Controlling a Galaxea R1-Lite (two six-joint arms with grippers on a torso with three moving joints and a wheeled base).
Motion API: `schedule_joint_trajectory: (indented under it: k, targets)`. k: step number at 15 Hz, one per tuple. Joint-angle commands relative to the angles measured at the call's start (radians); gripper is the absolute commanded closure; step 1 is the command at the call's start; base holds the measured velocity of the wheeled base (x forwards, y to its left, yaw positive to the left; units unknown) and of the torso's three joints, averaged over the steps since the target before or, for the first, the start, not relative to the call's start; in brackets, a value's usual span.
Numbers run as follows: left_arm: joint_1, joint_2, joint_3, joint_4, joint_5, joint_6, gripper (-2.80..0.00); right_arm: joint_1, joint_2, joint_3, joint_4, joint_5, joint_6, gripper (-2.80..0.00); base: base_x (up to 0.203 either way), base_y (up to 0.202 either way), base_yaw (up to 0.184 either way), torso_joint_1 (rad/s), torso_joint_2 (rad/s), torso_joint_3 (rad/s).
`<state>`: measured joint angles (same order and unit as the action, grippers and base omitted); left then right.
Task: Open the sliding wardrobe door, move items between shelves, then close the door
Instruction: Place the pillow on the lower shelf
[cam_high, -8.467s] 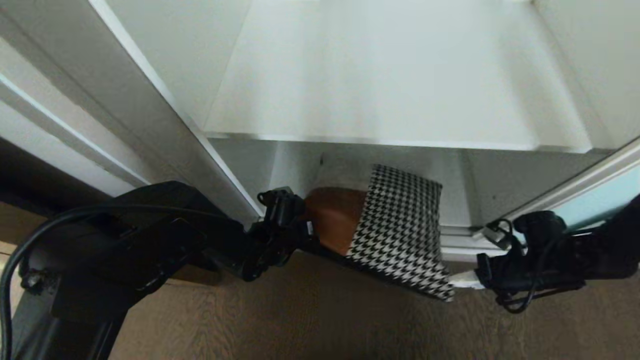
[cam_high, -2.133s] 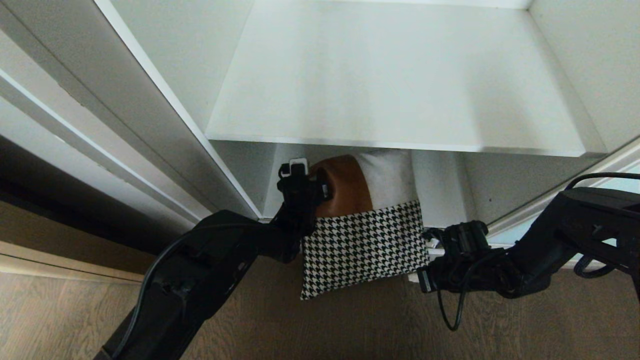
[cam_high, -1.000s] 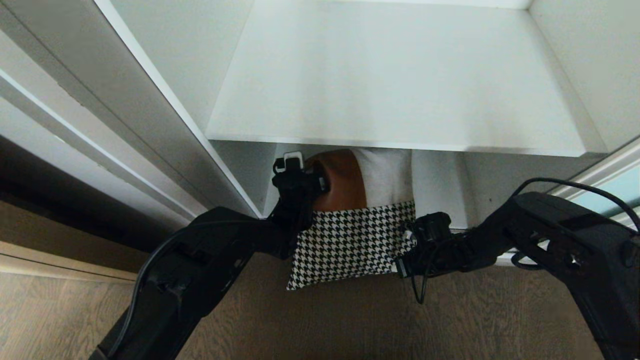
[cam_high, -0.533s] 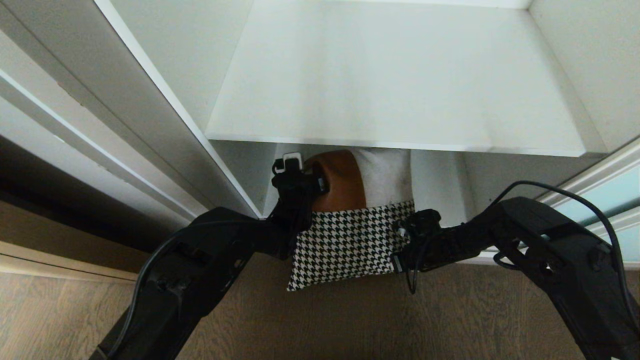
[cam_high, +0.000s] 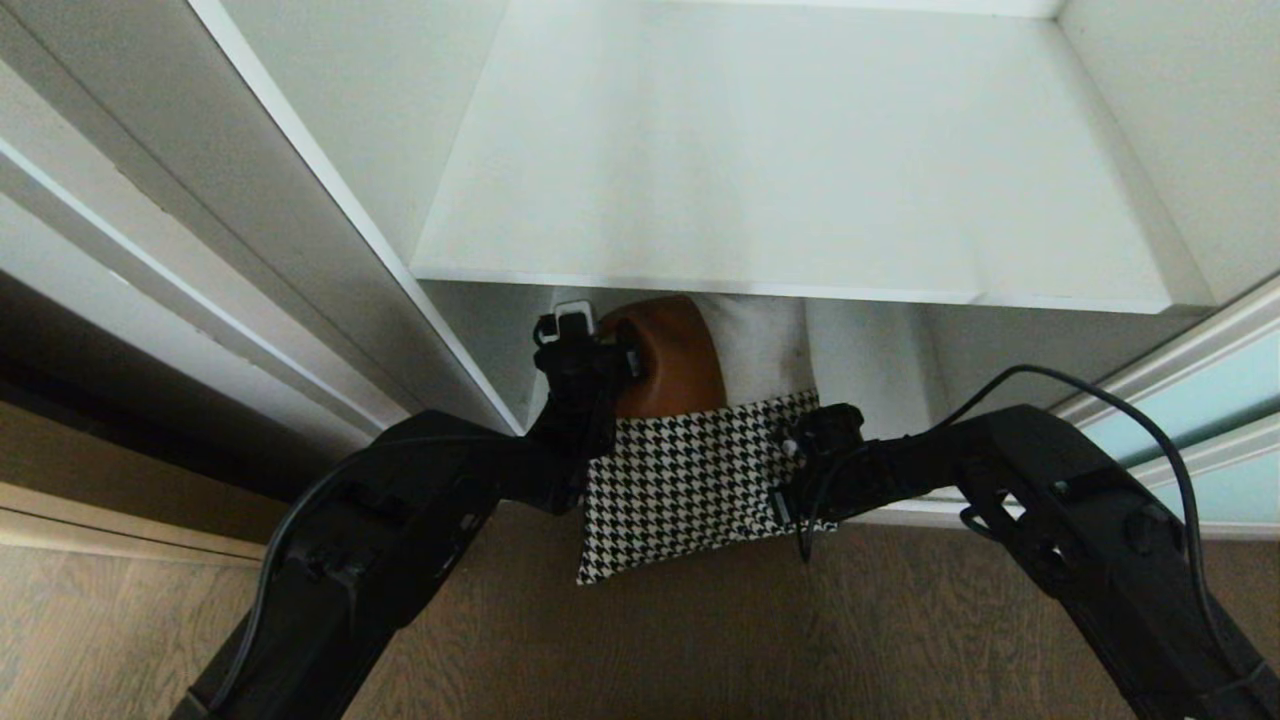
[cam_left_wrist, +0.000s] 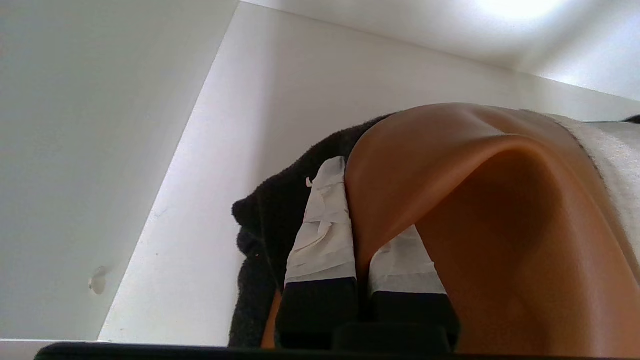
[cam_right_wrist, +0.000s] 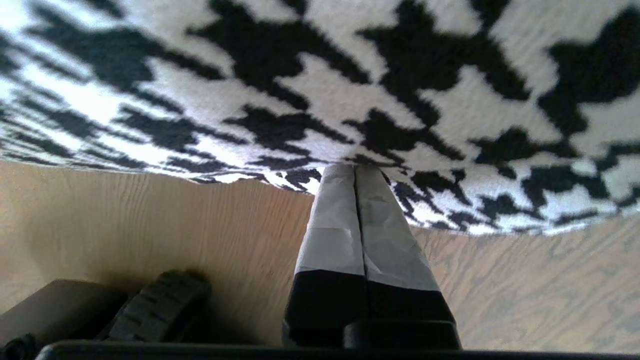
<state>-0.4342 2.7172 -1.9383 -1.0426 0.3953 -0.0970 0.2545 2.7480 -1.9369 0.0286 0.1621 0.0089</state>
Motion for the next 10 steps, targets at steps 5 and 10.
schedule_joint_trajectory:
  k: [5, 10]
  targets:
    - [0.008, 0.010, 0.001, -0.013, 0.011, -0.001, 0.00, 0.000, 0.005, -0.007, -0.211, -0.131, 0.001, 0.00, 0.000, 0.000, 0.000, 0.000, 0.00, 0.000]
    - [0.009, 0.036, 0.001, -0.019, 0.014, 0.002, 0.00, -0.027, -0.040, -0.008, -0.308, -0.205, -0.006, 0.00, 0.000, 0.000, 0.000, 0.000, 0.00, 0.000]
